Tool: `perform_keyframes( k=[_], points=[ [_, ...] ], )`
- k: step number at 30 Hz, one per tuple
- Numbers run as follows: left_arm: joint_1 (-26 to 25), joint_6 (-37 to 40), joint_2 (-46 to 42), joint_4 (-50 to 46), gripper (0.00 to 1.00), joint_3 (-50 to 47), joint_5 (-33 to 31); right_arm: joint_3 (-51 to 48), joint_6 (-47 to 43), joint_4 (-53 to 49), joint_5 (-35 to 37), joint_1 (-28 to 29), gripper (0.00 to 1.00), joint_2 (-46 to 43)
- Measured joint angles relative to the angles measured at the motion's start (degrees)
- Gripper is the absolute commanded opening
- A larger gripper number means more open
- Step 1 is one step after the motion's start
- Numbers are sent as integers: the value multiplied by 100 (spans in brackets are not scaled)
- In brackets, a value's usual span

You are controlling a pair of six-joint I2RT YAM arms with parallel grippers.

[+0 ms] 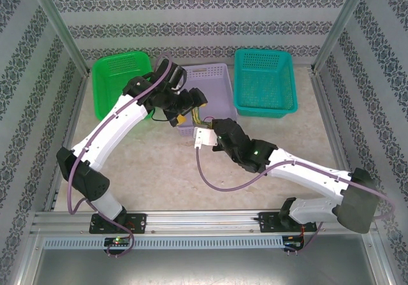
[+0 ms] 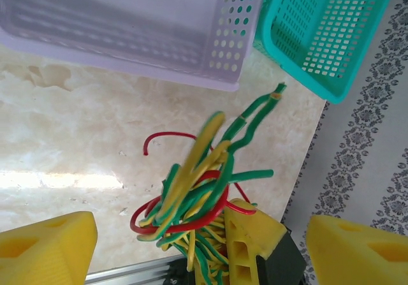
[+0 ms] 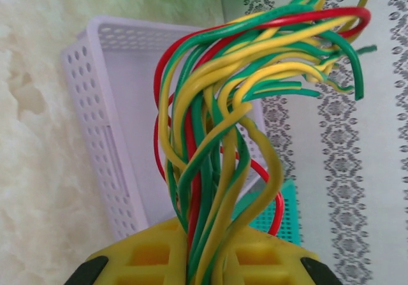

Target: Untangle the cables

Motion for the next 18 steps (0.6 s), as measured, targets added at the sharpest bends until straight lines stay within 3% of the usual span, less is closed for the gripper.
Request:
perform_keyframes(
  k=[5, 7, 10, 11, 13, 14, 18],
  points=[
    [0, 149, 240, -155, 82, 52, -66, -44, -535, 485, 356, 234, 0, 168],
    [0, 219, 426, -232, 76, 146, -120, -81, -728, 649, 468, 323, 0, 232],
    [0, 356, 708, -332, 50, 332, -240, -136, -922, 870, 627, 387, 0, 289],
    [2, 402, 761, -376, 31, 341, -310, -162, -960, 925, 691, 387, 0, 297],
    [2, 505, 798, -498, 6, 341, -479, -175, -1012, 970, 811, 376, 0, 304],
    [2, 566, 796, -579, 0, 341, -566, -175, -984, 962, 831, 376, 0, 302],
    [-13, 754, 664, -671, 0, 341, -765, -116, -315, 678, 481, 369, 0, 238]
  ],
)
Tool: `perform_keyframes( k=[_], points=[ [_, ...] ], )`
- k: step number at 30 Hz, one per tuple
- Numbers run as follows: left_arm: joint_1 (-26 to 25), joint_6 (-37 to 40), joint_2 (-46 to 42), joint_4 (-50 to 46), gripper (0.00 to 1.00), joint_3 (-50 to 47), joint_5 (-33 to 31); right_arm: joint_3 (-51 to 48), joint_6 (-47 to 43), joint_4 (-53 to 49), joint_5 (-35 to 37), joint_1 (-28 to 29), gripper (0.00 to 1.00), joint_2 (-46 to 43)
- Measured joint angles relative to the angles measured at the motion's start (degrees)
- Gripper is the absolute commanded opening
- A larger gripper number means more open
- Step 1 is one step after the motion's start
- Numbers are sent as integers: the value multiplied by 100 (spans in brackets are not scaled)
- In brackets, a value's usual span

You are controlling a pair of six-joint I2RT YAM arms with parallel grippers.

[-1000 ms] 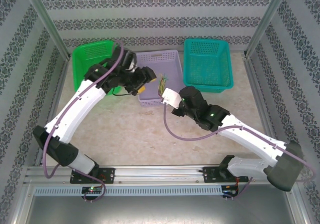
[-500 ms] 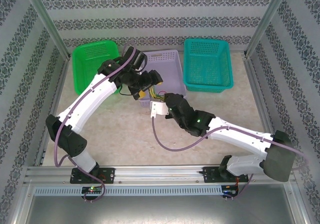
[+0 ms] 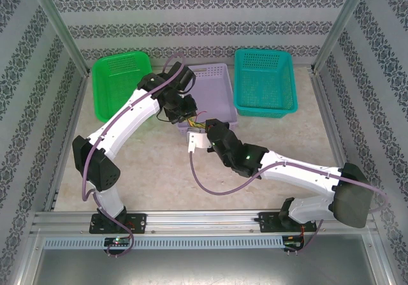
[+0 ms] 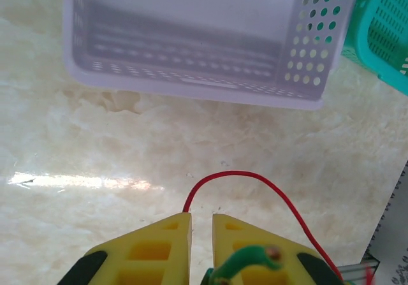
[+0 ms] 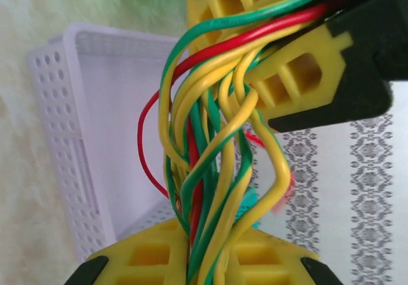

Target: Untangle the cables

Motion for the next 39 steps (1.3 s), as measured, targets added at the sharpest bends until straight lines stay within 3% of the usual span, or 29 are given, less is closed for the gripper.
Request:
perform_keyframes(
  k=[3, 10, 17, 23, 27, 28, 29, 33, 36, 39],
  points=[
    [0, 46, -284, 20, 0, -76, 7, 282, 1134, -612, -1032, -275, 0, -177],
    [181, 52, -1250, 1073, 0, -837, 411, 533, 4225, -787, -4857, -1386, 0, -271],
    [743, 13, -1628, 2208, 0, -1926, 981, 782, 6321, -280, -7239, -1965, 0, 730],
    [1134, -234, -2179, 3740, 0, -3241, 1366, 1137, 7385, -111, -8496, -2157, 0, 1453],
    [1182, -345, -2376, 4291, 0, -3545, 1541, 1165, 7462, -111, -8631, -2247, 1, 1432],
    [1180, -352, -2378, 4345, 0, -3541, 1578, 1167, 7359, -166, -8474, -2249, 13, 1346],
    [1180, -358, -2376, 4367, 0, -3526, 1620, 1161, 7208, -269, -8227, -2236, 31, 1217],
    [1272, -374, -2312, 4336, 0, -3169, 1587, 804, 6780, -798, -6800, -2103, 61, 299],
    [1394, -374, -2312, 4347, 0, -2846, 1473, 667, 6238, -1182, -5458, -1853, 71, -295],
    [1388, -369, -2214, 4096, 0, -2529, 1456, 772, 5372, -1248, -3969, -1211, 83, -400]
  ],
)
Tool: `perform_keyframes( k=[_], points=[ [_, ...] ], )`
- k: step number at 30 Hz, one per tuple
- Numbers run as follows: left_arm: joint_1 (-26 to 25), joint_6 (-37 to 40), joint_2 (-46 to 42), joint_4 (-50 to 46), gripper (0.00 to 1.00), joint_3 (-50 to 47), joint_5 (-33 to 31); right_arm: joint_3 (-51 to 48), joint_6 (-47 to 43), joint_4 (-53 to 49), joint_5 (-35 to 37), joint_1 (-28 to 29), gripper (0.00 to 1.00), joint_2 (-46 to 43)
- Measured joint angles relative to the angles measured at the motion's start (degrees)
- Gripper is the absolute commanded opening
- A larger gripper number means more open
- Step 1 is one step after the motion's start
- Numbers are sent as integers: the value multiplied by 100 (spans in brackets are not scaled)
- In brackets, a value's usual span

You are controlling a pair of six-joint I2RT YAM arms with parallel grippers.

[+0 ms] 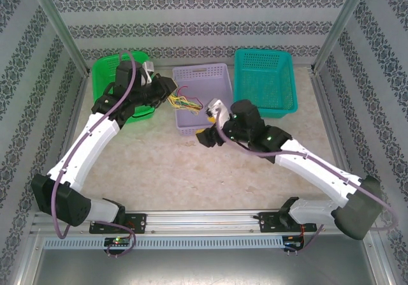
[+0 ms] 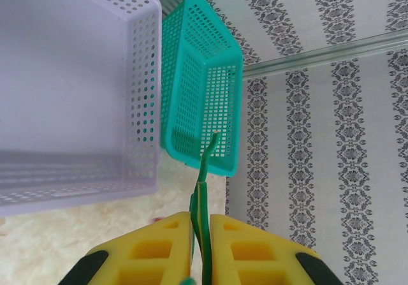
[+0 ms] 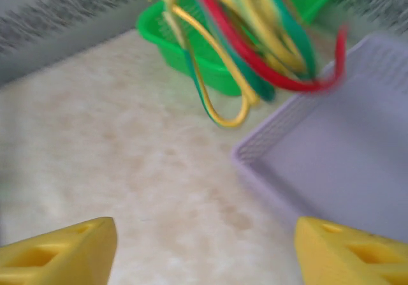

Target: Untangle the cables

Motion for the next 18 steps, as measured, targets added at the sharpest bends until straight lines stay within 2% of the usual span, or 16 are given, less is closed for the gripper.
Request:
perform_keyframes(
  k=[2, 5, 9, 14, 18],
  points=[
    [-31, 2, 157, -304, 0, 249, -39, 63, -815, 133, 1115, 590, 91, 109],
    [-68, 4, 396, -796, 0, 557, -164, 240, -1963, 479, 2476, 1196, 92, 522],
    [-33, 0, 632, -1335, 0, 1021, -505, 286, -3530, 1307, 4186, 1484, 93, 1233],
    [-33, -4, 658, -1751, 0, 1283, -872, 437, -4977, 2461, 5541, 1554, 93, 2017],
    [-57, -11, 656, -2000, 0, 1362, -1038, 476, -5412, 2999, 5897, 1589, 92, 2063]
  ],
)
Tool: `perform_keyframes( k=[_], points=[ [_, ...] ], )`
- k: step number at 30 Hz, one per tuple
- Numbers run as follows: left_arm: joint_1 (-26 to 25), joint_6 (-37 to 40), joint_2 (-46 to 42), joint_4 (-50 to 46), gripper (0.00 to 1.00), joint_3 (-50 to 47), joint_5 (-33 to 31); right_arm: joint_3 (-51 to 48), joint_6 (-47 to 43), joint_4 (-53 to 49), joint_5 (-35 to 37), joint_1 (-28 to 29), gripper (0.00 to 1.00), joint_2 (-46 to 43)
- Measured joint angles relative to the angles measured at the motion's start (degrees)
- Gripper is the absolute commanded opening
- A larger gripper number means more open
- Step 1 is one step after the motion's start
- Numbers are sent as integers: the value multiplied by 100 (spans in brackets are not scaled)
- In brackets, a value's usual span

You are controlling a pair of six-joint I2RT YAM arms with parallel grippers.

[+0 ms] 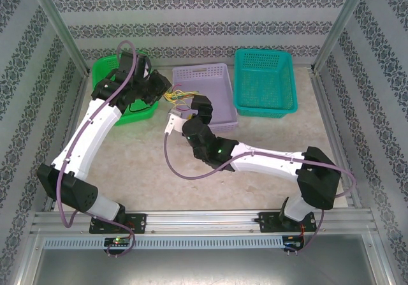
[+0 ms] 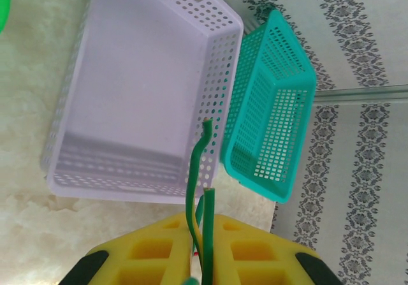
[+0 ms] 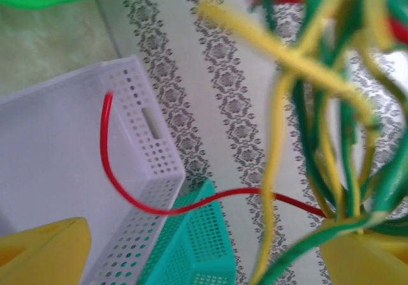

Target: Untangle the cables

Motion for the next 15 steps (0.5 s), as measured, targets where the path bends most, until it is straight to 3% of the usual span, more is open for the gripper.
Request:
perform_keyframes(
  k=[3, 11, 15],
  points=[
    [-31, -15, 0, -186, 0, 46, -46, -195, 42, 48, -151, 90, 92, -343],
    [-37, 13, 197, -835, 0, 98, -153, -1038, 951, -448, -1261, 262, 98, -2271],
    [-50, 9, 385, -905, 0, 98, -68, -992, 1237, -468, -1661, 175, 98, -2129]
  ],
)
